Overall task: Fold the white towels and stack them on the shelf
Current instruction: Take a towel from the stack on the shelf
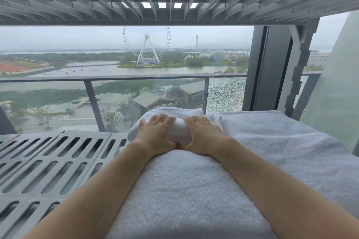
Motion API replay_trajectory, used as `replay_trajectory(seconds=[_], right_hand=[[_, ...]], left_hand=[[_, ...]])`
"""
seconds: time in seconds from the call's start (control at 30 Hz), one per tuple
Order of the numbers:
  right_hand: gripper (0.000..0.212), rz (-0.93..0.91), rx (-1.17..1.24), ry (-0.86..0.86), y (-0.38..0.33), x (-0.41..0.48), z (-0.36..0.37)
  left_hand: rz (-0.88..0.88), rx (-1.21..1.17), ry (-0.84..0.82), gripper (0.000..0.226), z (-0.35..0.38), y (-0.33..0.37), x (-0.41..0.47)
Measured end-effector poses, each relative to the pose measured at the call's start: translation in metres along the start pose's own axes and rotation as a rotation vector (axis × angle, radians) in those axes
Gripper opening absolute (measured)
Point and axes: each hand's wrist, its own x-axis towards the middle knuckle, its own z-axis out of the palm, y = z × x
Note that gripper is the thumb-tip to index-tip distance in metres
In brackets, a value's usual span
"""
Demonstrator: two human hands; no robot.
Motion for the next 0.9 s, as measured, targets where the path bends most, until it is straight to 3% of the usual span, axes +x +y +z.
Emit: replay_trajectory(seconds=[0.13, 0.3, 0.4, 0.57, 0.77, 0.9], right_hand=[[0.078, 0.006, 0.013, -0.036, 0.0, 0.002, 0.0], [0.043, -0.008, -0.017, 0.062, -0.003, 0.002, 0.0], [0.033, -0.021, -0.014, 0.143, -0.005, 0.001, 0.0], [0.042, -0.063, 0.01, 0.307, -0.007, -0.006, -0.008], [0.066, -0.19, 0.035, 0.452, -0.017, -0.017, -0.036], [0.058, -0.27, -0.015, 0.556, -0.032, -0.027, -0.049]], left_hand=[[0.019, -0.032, -0.047, 0.078, 0.001, -0.002, 0.002], [0.024, -0.044, -0.002, 0.073, -0.001, -0.002, 0.001], [0.02, 0.008, 0.073, 0.062, -0.003, 0.0, 0.0], [0.018, -0.032, 0.248, 0.046, -0.012, 0.004, -0.007], [0.119, 0.011, 0.618, 0.041, -0.048, 0.008, -0.027], [0.147, 0.102, 0.731, 0.037, -0.063, 0.008, -0.053]])
